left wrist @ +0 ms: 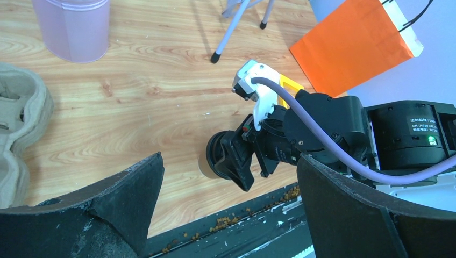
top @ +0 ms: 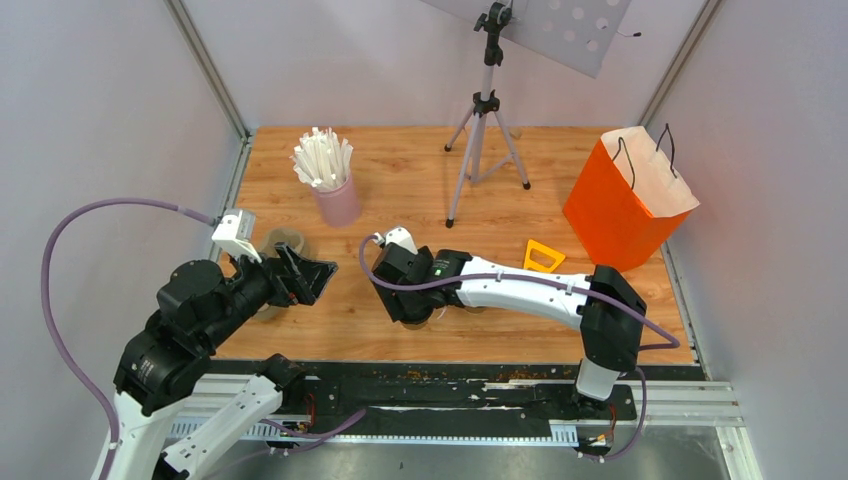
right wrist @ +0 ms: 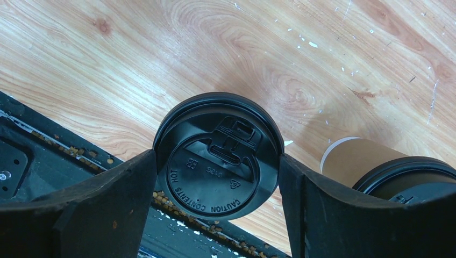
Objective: Pack the takeout coffee
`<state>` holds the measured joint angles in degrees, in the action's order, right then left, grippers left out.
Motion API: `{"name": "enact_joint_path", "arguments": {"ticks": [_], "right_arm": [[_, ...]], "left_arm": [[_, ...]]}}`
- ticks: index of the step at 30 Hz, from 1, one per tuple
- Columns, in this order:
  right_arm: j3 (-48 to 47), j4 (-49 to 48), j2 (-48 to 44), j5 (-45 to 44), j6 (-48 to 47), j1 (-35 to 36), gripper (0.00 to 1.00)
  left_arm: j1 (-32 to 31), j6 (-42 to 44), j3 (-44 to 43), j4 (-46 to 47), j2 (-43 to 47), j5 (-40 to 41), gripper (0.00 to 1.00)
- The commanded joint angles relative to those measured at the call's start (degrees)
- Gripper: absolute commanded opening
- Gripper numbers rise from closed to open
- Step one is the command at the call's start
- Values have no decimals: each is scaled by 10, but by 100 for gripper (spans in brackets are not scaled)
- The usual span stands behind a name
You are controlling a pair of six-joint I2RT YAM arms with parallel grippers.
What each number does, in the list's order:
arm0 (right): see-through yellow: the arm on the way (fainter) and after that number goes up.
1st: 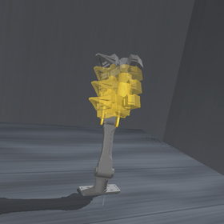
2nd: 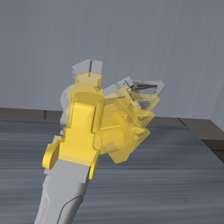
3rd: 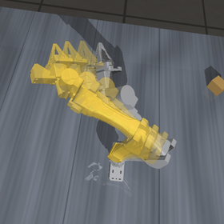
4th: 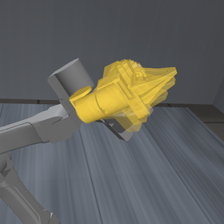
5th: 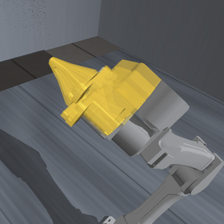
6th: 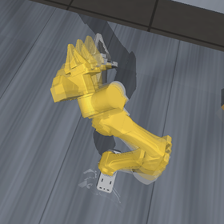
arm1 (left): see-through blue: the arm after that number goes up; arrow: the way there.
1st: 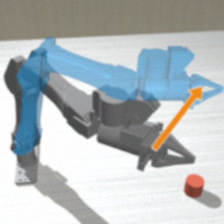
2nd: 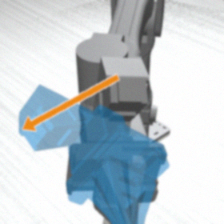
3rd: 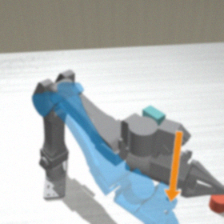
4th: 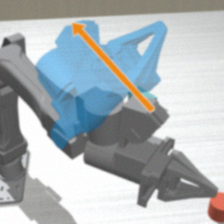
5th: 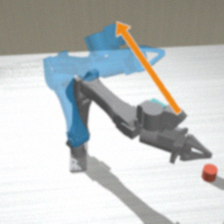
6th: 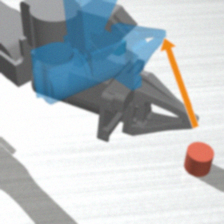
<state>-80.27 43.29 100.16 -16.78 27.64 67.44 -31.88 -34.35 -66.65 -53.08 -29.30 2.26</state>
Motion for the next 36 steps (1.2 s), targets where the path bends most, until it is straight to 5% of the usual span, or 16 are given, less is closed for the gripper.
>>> {"name": "enact_joint_path", "arguments": {"ticks": [1,12,36], "right_arm": [[28,-4,12,1,20,6,79],[-31,19,-7,-38,-28,-24,78],[-103,39,6,4,-108,-275,75]], "left_arm": [[0,9,4,2,2,7,100],[1,5,3,10,-1,1,100],[1,33,95,39,-12,9,100]]}}
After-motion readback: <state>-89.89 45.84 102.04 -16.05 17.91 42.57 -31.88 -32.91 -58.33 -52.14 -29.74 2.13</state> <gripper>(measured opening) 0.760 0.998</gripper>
